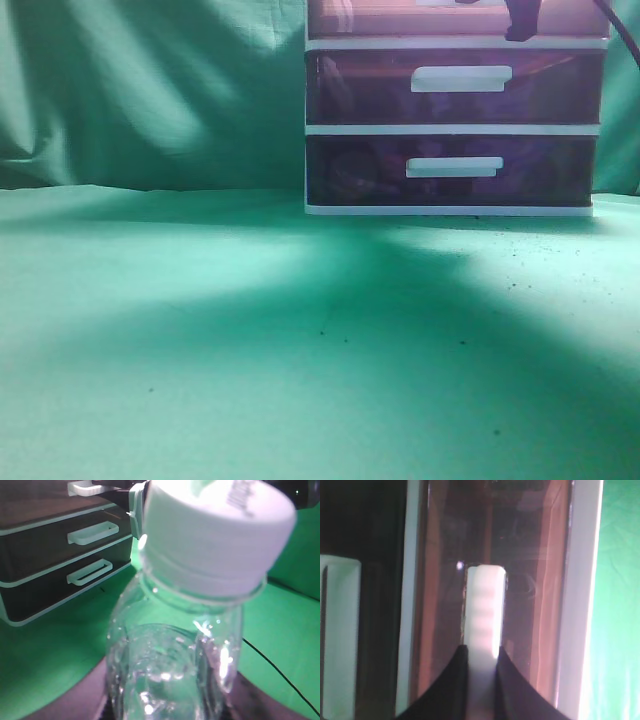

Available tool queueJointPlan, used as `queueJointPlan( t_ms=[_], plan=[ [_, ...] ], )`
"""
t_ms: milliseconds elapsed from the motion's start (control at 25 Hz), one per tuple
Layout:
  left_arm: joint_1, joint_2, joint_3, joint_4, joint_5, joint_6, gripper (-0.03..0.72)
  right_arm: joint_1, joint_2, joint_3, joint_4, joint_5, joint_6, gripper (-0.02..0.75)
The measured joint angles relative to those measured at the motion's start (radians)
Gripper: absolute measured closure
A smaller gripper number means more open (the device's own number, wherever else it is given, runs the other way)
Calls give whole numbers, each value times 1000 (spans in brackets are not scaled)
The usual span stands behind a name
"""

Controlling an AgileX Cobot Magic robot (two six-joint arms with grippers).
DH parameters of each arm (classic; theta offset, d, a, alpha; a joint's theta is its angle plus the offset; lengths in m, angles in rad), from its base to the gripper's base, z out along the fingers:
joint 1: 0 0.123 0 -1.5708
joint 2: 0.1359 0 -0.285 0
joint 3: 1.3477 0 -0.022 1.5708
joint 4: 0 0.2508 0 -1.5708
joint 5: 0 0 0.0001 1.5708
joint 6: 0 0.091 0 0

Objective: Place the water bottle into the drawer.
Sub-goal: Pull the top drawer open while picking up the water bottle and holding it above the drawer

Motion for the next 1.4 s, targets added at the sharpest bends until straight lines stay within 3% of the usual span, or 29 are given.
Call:
queueJointPlan(
  t_ms=[280, 680, 920, 1200, 1400],
  plan=[
    [0, 0, 0, 0, 9, 0, 419, 0, -8, 0, 9, 12, -18, 652],
    [0, 0, 0, -8, 12, 0, 419, 47, -148, 53, 39, 258, -8, 652],
    [0, 0, 0, -82, 14, 0, 419, 98, -249, 207, 43, 234, 12, 652],
    [0, 0, -2, -112, 24, 0, 419, 100, -292, 318, 45, 167, 41, 652],
    [0, 2, -90, -104, 63, 0, 419, 100, -305, 384, 45, 94, 20, 652]
  ],
)
